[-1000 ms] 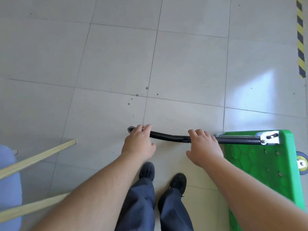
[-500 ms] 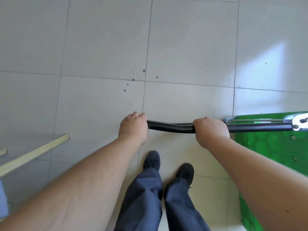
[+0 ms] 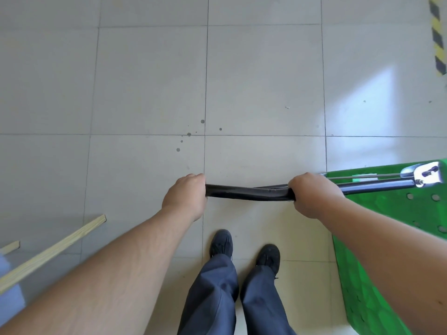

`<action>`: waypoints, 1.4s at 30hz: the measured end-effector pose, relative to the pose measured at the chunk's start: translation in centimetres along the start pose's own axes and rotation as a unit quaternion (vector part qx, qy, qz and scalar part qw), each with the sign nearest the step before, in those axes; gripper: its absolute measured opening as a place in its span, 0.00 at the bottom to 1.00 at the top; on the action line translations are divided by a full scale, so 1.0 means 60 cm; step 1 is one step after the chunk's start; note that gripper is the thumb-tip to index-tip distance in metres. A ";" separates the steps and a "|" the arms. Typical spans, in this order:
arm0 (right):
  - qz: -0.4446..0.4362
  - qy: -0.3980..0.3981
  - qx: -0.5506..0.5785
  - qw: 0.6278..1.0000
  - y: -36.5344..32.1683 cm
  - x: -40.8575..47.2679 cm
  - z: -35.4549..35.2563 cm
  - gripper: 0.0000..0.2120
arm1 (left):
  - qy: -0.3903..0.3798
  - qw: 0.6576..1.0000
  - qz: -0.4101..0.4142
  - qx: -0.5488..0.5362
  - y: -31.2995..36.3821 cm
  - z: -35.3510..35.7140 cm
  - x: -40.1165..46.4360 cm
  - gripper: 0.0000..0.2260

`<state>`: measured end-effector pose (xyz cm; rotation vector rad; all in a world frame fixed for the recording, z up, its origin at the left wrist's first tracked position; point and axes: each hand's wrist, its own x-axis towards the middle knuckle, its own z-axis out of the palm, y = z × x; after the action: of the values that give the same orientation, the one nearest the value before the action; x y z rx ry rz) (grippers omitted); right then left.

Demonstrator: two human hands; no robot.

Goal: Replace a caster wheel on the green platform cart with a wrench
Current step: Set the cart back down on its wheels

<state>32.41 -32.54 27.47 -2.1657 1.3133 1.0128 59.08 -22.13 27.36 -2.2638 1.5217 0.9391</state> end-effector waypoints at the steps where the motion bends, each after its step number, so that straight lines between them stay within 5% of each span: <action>1: -0.002 -0.005 0.001 1.000 0.004 -0.003 -0.009 0.10 | 0.007 1.000 0.004 0.003 0.006 -0.010 -0.005 0.05; 26: -0.036 0.038 0.144 0.988 0.142 -0.097 -0.120 0.10 | 0.048 0.975 0.088 0.196 0.233 -0.313 -0.090 0.11; 32: 0.001 0.062 0.187 0.980 0.233 -0.121 -0.116 0.09 | 0.145 0.966 0.210 0.045 0.272 -0.297 -0.091 0.03; 42: 0.024 0.075 0.154 0.985 0.291 -0.166 -0.141 0.15 | 0.061 0.983 0.122 -0.121 0.198 -0.282 -0.080 0.16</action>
<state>17.26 -40.56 40.95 -2.0110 1.4875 0.6232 53.49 -32.70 44.88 -2.3756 1.8627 1.1233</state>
